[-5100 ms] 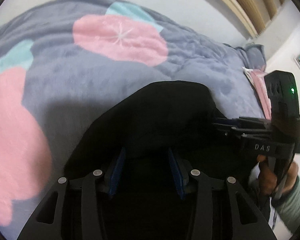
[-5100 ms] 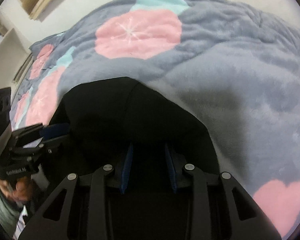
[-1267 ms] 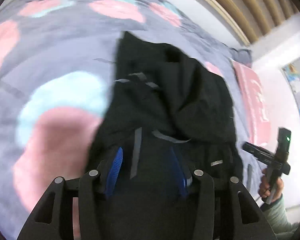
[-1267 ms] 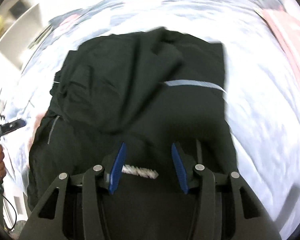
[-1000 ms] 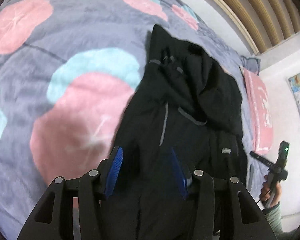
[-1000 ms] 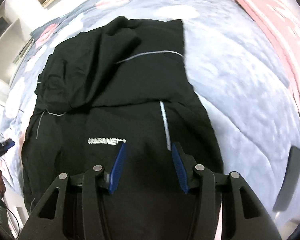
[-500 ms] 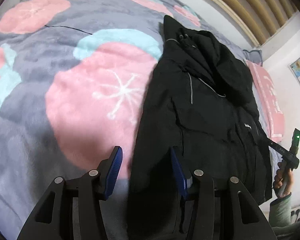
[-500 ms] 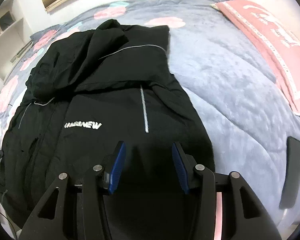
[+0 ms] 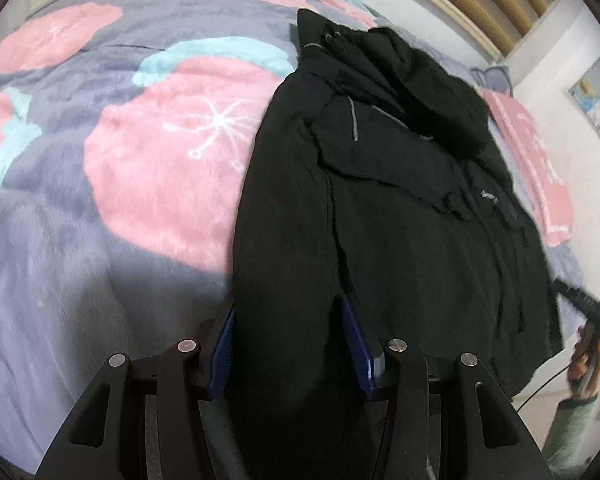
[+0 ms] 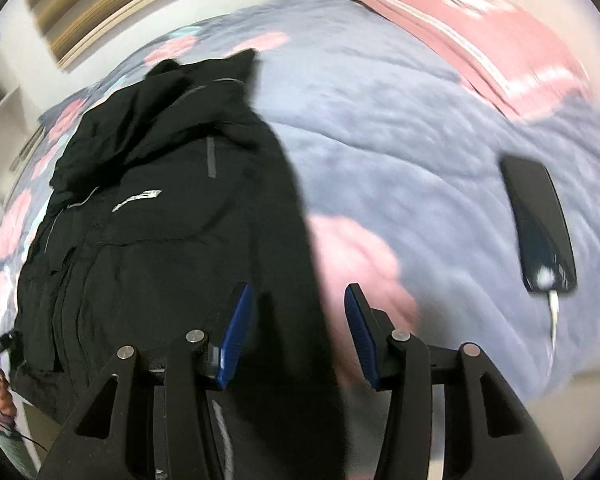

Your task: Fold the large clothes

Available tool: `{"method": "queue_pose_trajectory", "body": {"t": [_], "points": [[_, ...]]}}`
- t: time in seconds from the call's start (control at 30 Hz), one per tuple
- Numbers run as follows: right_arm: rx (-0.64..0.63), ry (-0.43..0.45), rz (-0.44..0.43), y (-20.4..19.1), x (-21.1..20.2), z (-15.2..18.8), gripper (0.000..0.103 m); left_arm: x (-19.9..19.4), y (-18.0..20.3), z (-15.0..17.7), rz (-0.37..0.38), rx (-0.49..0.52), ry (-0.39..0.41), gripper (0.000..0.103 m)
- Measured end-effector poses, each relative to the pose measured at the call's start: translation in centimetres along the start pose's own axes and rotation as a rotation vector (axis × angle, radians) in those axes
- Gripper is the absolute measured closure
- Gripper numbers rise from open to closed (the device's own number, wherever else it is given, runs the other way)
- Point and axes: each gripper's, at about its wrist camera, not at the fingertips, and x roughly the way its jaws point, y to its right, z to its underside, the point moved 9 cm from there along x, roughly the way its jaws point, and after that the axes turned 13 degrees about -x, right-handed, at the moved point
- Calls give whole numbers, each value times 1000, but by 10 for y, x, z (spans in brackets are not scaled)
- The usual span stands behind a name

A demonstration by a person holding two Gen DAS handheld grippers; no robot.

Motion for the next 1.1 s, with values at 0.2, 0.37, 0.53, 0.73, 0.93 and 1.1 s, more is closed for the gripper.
{"method": "queue_pose_trajectory", "body": {"t": [0.2,0.37,0.53,0.73,0.93,1.1], "points": [[52,-34,-152,-2,5,25,50,-15,25,6,175,-9,0,54],[-54,-12,-204,-49,2,21,61,-19,58,1,409,-22,-15,54],[-83,-5,-233,-76,-7,22,61,-18,64,13,529,-93,-3,54],[30,-69,-241,-56,6,60,60,-34,43,50,430,-93,37,54],[20,-103,-235,-48,9,77,59,-37,25,62,383,-105,31,52],[-39,-20,-385,-91,4,53,58,-42,52,57,535,-99,38,52]]}}
